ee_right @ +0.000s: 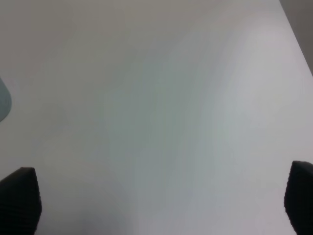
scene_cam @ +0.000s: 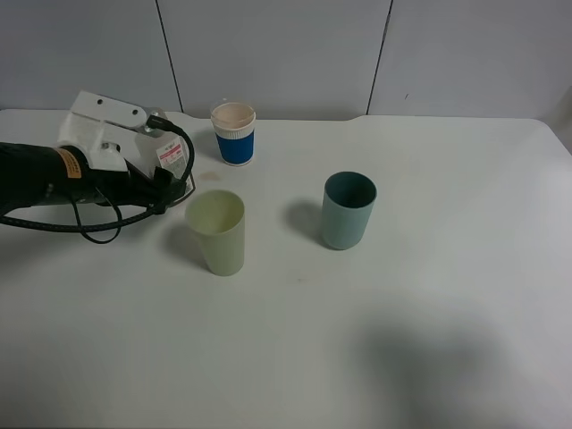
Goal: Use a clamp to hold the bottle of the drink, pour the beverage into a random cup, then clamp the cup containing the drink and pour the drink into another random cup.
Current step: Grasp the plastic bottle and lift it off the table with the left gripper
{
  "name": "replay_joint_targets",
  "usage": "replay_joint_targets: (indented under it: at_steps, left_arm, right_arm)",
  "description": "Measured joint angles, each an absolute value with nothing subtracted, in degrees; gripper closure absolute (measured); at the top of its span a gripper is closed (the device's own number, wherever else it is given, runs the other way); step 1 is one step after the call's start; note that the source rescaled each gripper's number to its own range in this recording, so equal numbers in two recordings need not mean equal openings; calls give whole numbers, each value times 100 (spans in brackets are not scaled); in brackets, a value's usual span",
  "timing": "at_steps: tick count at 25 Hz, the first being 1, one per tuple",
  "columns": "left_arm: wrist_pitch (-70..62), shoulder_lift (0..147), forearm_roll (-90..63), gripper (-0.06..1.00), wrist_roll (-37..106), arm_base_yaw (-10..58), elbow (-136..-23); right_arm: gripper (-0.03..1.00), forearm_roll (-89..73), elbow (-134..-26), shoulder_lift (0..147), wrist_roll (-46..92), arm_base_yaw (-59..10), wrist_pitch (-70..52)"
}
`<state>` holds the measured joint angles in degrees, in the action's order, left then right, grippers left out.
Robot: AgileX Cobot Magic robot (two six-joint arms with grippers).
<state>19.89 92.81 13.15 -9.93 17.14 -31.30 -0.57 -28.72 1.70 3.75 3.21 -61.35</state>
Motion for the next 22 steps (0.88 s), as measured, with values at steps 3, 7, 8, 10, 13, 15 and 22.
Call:
replay_joint_targets:
  at_steps: [3,7,8,10,13,15,22]
  left_arm:
    - [2330,9428,1346,8,-1000,1714,-3130]
    - [2845,9735,1453,8,-1012,1714,-3130]
    - [2984,9828,1506,8,-1012,1693,-3131]
    - [3338,10035,1650,8,-1039,1576,-3136]
    - [3656,10211,1829,10,-1105,1380,-3136]
    - [3855,10319,1973,12,-1138,1240,-3136]
    - [4617,10730,2373,15,-1292,838,-3226]
  right_arm:
    - [-3,-57,-2872,170,375,321,-6135]
    - [-3,-57,-2872,170,375,321,-6135]
    - [-3,-57,-2872,170,375,321,-6135]
    - [-3,-57,-2872,170,375,321,-6135]
    - [-3,-57,-2872,170,375,321,-6135]
    - [-3,-57,-2872,170,375,321,-6135]
    - [-3,-57,-2872,170,375,321,-6135]
